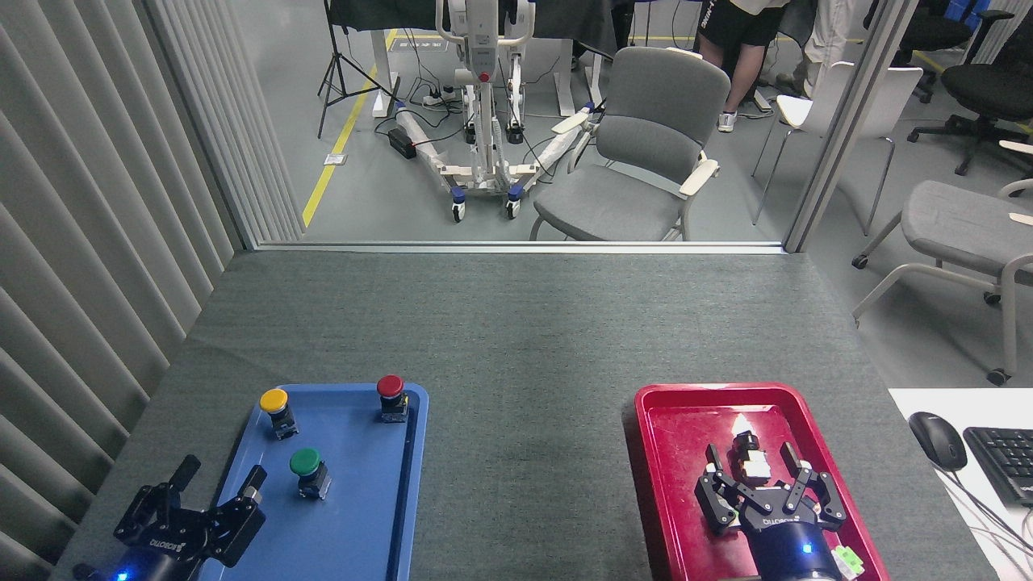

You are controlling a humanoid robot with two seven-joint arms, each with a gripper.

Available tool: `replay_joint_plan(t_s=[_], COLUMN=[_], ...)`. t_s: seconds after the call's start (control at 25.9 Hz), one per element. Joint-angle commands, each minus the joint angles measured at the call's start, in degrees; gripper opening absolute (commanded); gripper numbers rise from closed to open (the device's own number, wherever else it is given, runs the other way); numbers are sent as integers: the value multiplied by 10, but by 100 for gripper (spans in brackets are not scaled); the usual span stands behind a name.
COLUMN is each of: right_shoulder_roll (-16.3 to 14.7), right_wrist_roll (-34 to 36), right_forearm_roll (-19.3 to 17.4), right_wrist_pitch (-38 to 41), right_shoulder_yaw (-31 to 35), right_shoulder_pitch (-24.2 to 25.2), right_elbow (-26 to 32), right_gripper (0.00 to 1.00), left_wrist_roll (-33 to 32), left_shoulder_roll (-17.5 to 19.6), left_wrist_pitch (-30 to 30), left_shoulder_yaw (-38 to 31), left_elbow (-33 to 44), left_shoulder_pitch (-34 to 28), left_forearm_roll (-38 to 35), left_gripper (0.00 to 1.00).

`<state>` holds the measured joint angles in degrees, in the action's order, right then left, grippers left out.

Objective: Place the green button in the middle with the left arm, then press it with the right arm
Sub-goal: 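Move the left gripper toward the green button on the blue tray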

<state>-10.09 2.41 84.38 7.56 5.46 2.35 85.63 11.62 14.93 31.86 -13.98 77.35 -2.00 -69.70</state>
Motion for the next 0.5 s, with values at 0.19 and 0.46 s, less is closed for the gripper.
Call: replay_joint_plan(t_s=[0.19,0.46], right_shoulder_roll=[0,-4], right_wrist_roll=[-4,-1], right_forearm_roll=[-7,0], right_wrist_pitch=[31,13], right_shoulder_yaw=[3,1], right_shoulder_pitch=[-8,-2], right_elbow=[-1,-5], right_gripper=[100,100], left_wrist_roll=[-4,-5], left_shoulder_roll=[13,10], left_wrist_pitch=[12,24], left_shoulder_yaw=[-8,-6], left_elbow=[47,63], left_shoulder_pitch=[-9,-20], left_forearm_roll=[8,7], left_gripper=[100,100])
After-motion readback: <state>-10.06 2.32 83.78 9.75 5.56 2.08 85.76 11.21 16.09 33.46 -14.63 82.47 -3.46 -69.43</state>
